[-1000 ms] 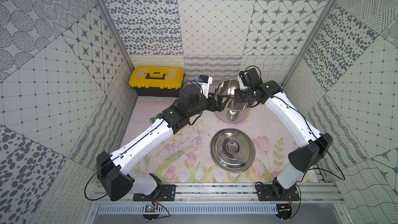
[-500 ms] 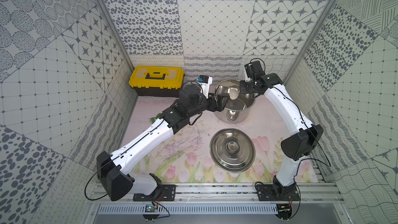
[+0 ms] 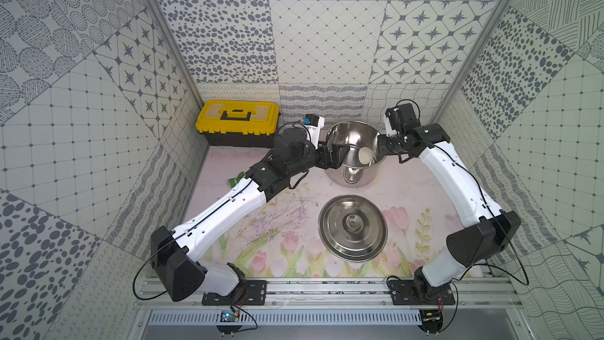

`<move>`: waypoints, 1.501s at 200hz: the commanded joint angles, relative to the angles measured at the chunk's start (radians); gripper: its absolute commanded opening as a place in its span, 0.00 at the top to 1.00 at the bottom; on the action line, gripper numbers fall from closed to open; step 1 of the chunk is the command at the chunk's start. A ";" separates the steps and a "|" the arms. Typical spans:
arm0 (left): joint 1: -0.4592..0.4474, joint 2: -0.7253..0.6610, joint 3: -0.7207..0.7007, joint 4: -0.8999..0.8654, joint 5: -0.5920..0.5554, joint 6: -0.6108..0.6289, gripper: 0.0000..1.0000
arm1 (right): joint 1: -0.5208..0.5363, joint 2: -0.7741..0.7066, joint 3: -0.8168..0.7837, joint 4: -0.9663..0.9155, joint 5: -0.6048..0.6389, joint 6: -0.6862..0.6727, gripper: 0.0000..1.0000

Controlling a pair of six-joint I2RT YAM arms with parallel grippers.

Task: Stir the soup with a spoon
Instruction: Stir the soup in the pan with a stick.

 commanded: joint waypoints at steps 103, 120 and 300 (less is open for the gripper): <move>-0.004 0.002 0.016 0.049 -0.006 0.007 0.00 | 0.097 0.108 0.147 0.074 -0.111 0.094 1.00; -0.004 -0.006 0.010 0.046 -0.009 0.007 0.00 | 0.093 0.155 0.210 0.070 -0.083 0.079 1.00; -0.003 0.033 0.047 0.046 0.010 0.015 0.00 | 0.010 -0.045 -0.048 0.080 -0.103 0.061 1.00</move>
